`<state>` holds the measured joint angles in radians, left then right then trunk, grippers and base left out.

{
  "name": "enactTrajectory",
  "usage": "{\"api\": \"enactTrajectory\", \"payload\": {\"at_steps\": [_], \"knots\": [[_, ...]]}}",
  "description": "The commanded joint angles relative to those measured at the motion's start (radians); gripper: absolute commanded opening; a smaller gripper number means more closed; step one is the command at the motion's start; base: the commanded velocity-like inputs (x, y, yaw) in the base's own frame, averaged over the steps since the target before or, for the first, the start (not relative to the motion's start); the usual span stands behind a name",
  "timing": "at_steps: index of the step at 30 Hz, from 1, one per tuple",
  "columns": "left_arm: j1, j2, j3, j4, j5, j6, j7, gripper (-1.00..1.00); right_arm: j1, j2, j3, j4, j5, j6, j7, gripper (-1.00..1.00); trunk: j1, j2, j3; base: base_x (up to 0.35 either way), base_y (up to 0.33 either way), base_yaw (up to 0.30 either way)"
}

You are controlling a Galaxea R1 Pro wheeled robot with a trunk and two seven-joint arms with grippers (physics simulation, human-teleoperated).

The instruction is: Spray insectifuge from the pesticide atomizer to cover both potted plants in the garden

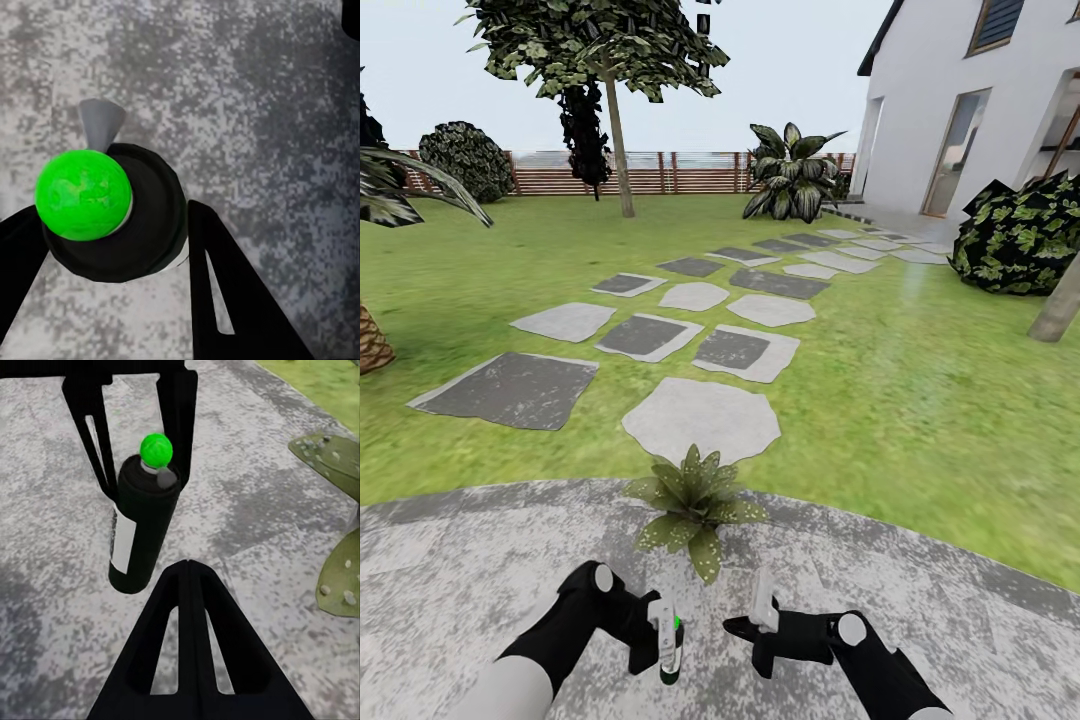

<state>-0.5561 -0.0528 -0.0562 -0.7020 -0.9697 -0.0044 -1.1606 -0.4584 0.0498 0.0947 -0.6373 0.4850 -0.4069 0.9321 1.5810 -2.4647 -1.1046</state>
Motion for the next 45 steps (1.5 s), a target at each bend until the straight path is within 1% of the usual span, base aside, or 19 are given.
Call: {"api": "enactTrajectory", "payload": {"at_steps": [1, 3, 5, 7, 10, 13, 18, 22, 24, 31, 34, 40, 45], "knots": [[0.0, -0.001, 0.0, -0.001, -0.004, -0.001, 0.0, -1.0, 0.0, 0.001, -0.001, -0.001, 0.007, -0.004, 0.001, -1.0, 0.0, 0.0, -0.001, 0.0, 0.0, 0.0], [0.001, -0.002, 0.001, 0.0, -0.003, -0.015, 0.002, -1.0, 0.0, 0.002, -0.001, -0.001, 0.007, -0.004, 0.001, -1.0, 0.0, 0.0, -0.001, 0.0, 0.0, 0.0], [0.002, -0.012, 0.001, 0.002, -0.003, -0.047, 0.006, -1.0, 0.0, 0.003, -0.001, -0.002, 0.007, -0.004, 0.001, -1.0, 0.0, 0.0, -0.001, 0.0, 0.0, 0.0], [0.002, -0.019, 0.001, 0.002, -0.003, -0.058, 0.007, -1.0, 0.0, 0.004, -0.001, -0.002, 0.008, -0.004, 0.001, -1.0, 0.0, 0.0, -0.001, 0.0, 0.0, 0.0], [0.002, -0.022, 0.001, 0.003, 0.0, -0.064, 0.004, -1.0, 0.0, 0.004, -0.001, -0.001, 0.008, -0.004, 0.001, -1.0, 0.0, 0.0, -0.001, 0.0, 0.0, 0.0], [0.003, -0.027, 0.001, 0.003, 0.002, -0.067, -0.002, -1.0, 0.0, 0.003, -0.001, -0.001, 0.009, -0.004, 0.001, -1.0, 0.0, 0.0, -0.001, 0.0, 0.0, 0.0], [0.005, -0.047, -0.001, 0.004, 0.002, -0.068, -0.004, -1.0, 0.0, 0.003, -0.001, -0.001, 0.009, -0.004, 0.001, -1.0, 0.0, 0.0, -0.001, 0.0, 0.0, 0.0], [0.005, -0.054, -0.045, 0.005, 0.005, -0.066, 0.0, -1.0, 0.0, 0.003, -0.001, -0.001, 0.009, -0.004, 0.001, -1.0, 0.0, 0.0, -0.001, 0.0, 0.0, 0.0], [0.005, -0.056, -0.051, 0.006, 0.006, -0.066, 0.002, -1.0, 0.0, 0.002, -0.001, -0.001, 0.009, -0.004, 0.001, -1.0, 0.0, 0.0, -0.001, 0.0, 0.0, 0.0], [0.005, -0.076, -0.057, 0.028, 0.006, -0.066, 0.009, -1.0, 0.0, 0.003, -0.001, -0.001, 0.009, -0.004, 0.001, -1.0, 0.0, 0.0, -0.001, 0.0, 0.0, 0.0], [0.005, -0.078, -0.057, 0.03, 0.007, -0.065, 0.011, -1.0, 0.0, 0.003, -0.001, -0.001, 0.009, -0.004, 0.001, -1.0, 0.0, 0.0, -0.001, 0.0, 0.0, 0.0], [0.005, -0.084, -0.057, 0.03, 0.023, -0.065, 0.024, -1.0, 0.0, 0.003, -0.001, -0.001, 0.009, -0.004, 0.001, -1.0, 0.0, 0.0, -0.001, 0.0, 0.0, 0.0], [0.005, -0.085, -0.057, 0.03, 0.025, -0.065, 0.025, -1.0, 0.0, 0.003, -0.001, -0.001, 0.009, -0.004, 0.001, -1.0, 0.0, 0.0, -0.001, 0.0, 0.0, 0.0]]}}
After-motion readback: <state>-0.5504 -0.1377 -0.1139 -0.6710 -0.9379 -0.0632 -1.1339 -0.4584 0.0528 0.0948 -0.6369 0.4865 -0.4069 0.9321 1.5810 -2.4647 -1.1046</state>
